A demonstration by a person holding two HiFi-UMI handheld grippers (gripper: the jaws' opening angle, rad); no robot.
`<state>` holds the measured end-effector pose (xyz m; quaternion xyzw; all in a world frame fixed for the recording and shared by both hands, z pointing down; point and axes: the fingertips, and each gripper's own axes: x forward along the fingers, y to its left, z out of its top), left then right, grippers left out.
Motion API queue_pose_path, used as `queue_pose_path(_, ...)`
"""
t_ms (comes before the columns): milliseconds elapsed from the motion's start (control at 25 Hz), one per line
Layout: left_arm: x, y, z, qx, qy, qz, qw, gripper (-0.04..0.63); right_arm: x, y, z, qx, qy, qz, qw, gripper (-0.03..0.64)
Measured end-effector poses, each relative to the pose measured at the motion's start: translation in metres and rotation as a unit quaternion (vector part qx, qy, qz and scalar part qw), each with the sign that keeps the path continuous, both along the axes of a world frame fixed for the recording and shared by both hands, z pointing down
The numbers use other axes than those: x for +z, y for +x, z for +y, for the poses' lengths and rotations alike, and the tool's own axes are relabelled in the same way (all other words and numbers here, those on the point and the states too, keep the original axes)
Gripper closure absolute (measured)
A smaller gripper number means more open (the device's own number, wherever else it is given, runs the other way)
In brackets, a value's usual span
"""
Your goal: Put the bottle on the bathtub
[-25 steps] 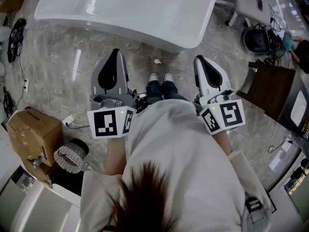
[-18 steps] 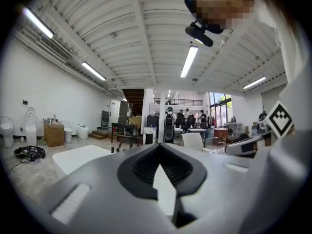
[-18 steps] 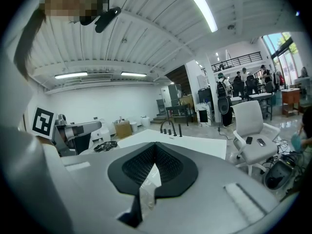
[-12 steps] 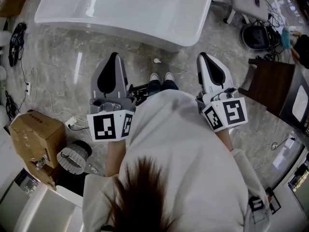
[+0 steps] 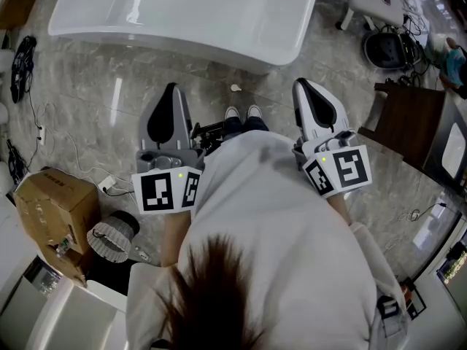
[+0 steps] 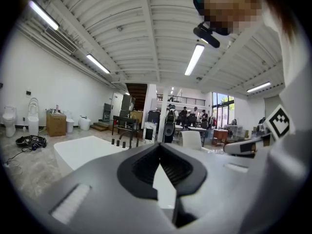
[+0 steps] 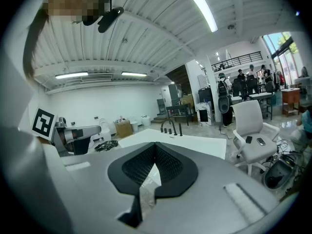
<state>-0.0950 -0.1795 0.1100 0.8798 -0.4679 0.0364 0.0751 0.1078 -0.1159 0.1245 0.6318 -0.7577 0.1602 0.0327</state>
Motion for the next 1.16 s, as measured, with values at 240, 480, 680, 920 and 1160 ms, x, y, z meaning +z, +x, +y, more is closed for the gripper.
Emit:
queue_pose_path(240,0.0,-0.009,-0.004,-0.007,-0.002,0.002,1.0,0.546,0.0,0.0,0.0,0.001,-0.003,0.011,1.0,0.62)
queue_pose_path(480,0.002,-0.011,-0.001,-0.008,-0.003,0.002,1.0,0.546,0.0,-0.001,0.002,0.002,-0.003,0.01,1.0,0.62)
queue_pose_path(680,0.002,-0.014,0.0,-0.008,-0.004,0.004,1.0,0.546,0.001,-0.005,0.004,0.002,-0.004,0.01,1.0,0.62)
queue_pose_path(920,0.003,-0.016,-0.002,-0.008,-0.006,0.003,0.9999,0.546,0.002,-0.005,0.004,0.005,-0.005,0.011,1.0,0.62)
queue_pose_path(1160,0.004,-0.019,0.002,-0.009,-0.006,0.003,0.9999,0.548,0.002,-0.005,0.01,0.007,-0.006,0.012,1.0,0.62)
